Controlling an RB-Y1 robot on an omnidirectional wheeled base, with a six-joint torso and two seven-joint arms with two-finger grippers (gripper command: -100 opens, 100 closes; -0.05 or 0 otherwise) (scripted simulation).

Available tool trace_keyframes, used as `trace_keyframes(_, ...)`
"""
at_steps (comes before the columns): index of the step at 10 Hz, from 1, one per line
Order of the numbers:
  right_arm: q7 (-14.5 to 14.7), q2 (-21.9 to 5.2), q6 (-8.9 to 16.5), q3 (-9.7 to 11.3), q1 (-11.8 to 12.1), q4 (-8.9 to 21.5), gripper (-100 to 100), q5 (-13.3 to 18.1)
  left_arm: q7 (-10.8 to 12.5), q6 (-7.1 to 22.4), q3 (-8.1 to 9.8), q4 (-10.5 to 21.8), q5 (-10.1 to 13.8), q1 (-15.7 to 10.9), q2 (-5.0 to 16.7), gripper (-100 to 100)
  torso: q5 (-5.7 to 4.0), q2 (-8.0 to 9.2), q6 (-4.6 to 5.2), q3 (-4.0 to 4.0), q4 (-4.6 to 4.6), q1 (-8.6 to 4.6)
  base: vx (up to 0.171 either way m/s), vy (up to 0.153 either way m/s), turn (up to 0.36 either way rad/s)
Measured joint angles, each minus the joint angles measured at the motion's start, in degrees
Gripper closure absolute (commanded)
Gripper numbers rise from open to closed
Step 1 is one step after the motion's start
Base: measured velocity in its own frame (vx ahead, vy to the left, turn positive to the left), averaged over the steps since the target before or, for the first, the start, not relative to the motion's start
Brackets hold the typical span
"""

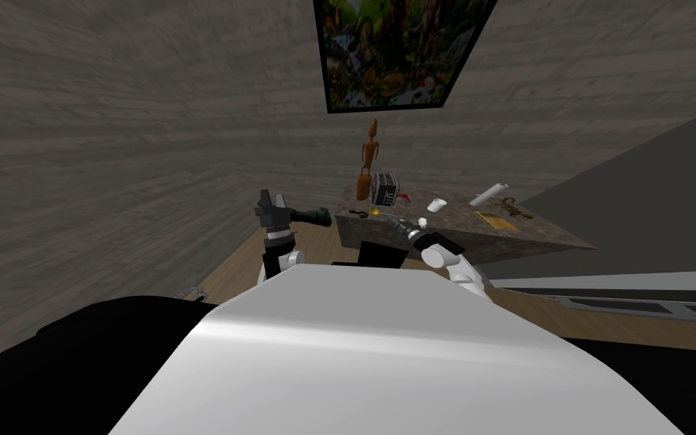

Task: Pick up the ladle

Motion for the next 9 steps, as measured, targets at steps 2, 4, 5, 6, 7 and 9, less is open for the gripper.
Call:
trace_keyframes(2, -3.2, -1.3, 1.8, -0.2, -0.1, 0.2, -100, -1.5, 0.0, 0.0, 0.00, 0.0, 0.0, 0.0, 0.0, 0, 0.01, -0.02, 0.00, -0.01, 0.00, 0.03, 0.014, 0.007, -0.015)
trace_keyframes(4, -6.3, -1.9, 3.3, -0.1, -0.5, 0.7, -100, -2.3, 0.0, 0.0, 0.00, 0.0, 0.0, 0.0, 0.0, 0, -0.01, 0.03, 0.00, 0.02, 0.01, -0.02, 0.006, 0.001, 0.003)
trace_keyframes(5, -7.0, -2.1, 3.4, -0.1, -0.5, 0.7, -100, -2.5, 0.0, 0.0, 0.00, 0.0, 0.0, 0.0, 0.0, 0, 0.00, 0.01, 0.00, 0.01, 0.00, 0.01, 0.008, 0.005, -0.011)
trace_keyframes(6, -7.2, -2.1, 3.4, -0.1, -0.5, 0.8, -100, -2.5, 0.0, 0.0, 0.00, 0.0, 0.0, 0.0, 0.0, 0, 0.00, 0.02, 0.00, 0.01, 0.00, 0.01, -0.004, -0.005, 0.018)
trace_keyframes(7, -7.3, -2.2, 3.4, -0.1, -0.5, 0.8, -100, -2.6, 0.0, 0.0, 0.00, 0.0, 0.0, 0.0, 0.0, 0, 0.00, 0.05, -0.01, 0.03, 0.01, -0.02, 0.002, -0.004, 0.014)
trace_keyframes(9, -7.3, -2.2, 3.4, -0.1, -0.5, 0.8, -100, -2.6, 0.0, 0.0, 0.00, 0.0, 0.0, 0.0, 0.0, 0, 0.00, 0.04, 0.00, 0.02, 0.01, 0.00, 0.003, 0.001, -0.002)
